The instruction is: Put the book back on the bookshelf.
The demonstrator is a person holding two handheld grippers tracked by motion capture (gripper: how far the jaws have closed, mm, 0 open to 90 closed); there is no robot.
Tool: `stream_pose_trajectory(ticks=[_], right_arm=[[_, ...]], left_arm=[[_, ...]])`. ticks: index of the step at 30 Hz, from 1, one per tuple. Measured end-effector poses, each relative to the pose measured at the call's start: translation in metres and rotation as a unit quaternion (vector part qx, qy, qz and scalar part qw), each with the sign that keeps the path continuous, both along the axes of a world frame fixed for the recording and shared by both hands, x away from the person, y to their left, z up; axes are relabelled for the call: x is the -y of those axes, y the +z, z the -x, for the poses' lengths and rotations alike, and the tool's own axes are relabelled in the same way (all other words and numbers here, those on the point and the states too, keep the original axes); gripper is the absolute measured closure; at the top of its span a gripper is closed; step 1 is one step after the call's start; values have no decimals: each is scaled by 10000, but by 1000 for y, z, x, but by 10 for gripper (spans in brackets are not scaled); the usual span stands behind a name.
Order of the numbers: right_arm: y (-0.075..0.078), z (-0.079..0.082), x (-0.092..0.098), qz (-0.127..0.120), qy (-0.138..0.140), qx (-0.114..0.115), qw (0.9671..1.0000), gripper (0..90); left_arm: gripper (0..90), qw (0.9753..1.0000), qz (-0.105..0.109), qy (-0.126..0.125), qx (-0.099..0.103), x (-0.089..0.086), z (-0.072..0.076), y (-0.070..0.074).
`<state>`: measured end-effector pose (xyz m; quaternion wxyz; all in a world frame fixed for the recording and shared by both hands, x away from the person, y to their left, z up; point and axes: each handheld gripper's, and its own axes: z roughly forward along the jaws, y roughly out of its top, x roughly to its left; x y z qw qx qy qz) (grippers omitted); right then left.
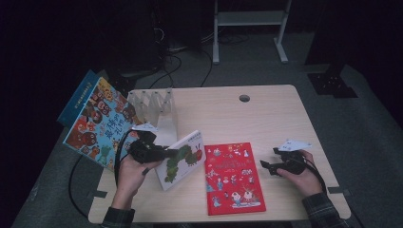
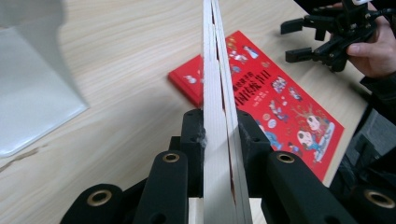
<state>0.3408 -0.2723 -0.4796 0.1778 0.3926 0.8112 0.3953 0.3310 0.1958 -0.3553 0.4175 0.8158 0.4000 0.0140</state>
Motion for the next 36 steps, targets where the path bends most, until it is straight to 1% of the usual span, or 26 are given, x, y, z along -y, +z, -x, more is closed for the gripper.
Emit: stream_pose_trajectory(ticks=[1,2,3,4,5,6,8,9,10,11,12,13,15,16,17,20,22,23,24,25,26,27,28,31,32,36], right_arm=[[0,0,0,0,0,0,10000,197],[-4,-4,4,74,-124,-98,9998,200],[-6,-5,6,83,-158,-132,9998,201],[-7,-7,8,110,-199,-217,9995,198],[-7,-7,8,110,-199,-217,9995,198],[-7,-8,10,124,-267,-229,9993,198],[-7,-9,11,123,-286,-229,9993,196],[-7,-9,11,123,-286,-229,9993,196],[-7,-10,12,148,-297,-227,9992,193],[-7,-10,12,148,-297,-227,9992,193],[-7,-10,11,213,-291,-195,9992,185],[-7,-10,11,213,-291,-195,9992,185],[-7,-10,10,226,-296,-200,9991,181],[-7,-10,10,225,-301,-203,9991,180],[-7,-10,10,228,-303,-204,9991,179],[-7,-10,10,226,-304,-204,9991,178],[-7,-10,10,226,-305,-205,9991,179],[-7,-10,10,226,-305,-205,9991,179],[-7,-10,10,227,-306,-205,9991,178],[-7,-10,10,227,-306,-205,9991,178],[-7,-10,10,226,-305,-205,9991,178],[-7,-10,10,226,-305,-204,9991,178],[-7,-10,10,226,-305,-204,9991,178],[-7,-10,10,226,-305,-205,9991,178],[-7,-10,10,227,-305,-204,9991,178],[-7,-10,10,226,-306,-206,9991,178]], left_arm=[[759,10000,-22,36,4,-3,0,0],[759,9999,-12,143,8,-9,0,1],[759,9999,-12,143,8,-9,0,1],[759,9997,-28,224,12,-14,0,2],[759,9997,-28,224,12,-14,0,2],[759,9995,-16,313,28,-20,0,3],[759,9992,-11,402,43,-25,0,4],[760,9992,-11,402,43,-25,0,4],[759,9988,-26,480,54,-31,0,5],[759,9988,-26,480,54,-31,0,5],[759,9983,-62,578,78,-35,0,5],[760,9983,-62,578,78,-35,0,5],[759,9970,-171,742,144,-41,0,6],[759,9970,-171,742,144,-41,0,6],[760,9960,-202,864,141,-46,0,7],[760,9944,-213,1021,152,-52,0,6],[760,9936,-215,1101,150,-57,-1,6],[760,9936,-215,1101,150,-57,-1,6],[760,9926,-240,1179,157,-61,-2,6],[760,9926,-240,1179,157,-61,-2,6],[760,9915,-254,1265,175,-63,-3,6],[760,9909,-281,1300,193,-64,-3,6],[760,9909,-281,1300,193,-64,-3,6],[759,9890,-375,1398,299,-64,-8,5],[759,9882,-406,1443,320,-64,-12,4],[760,9866,-381,1535,392,-62,-22,3]])
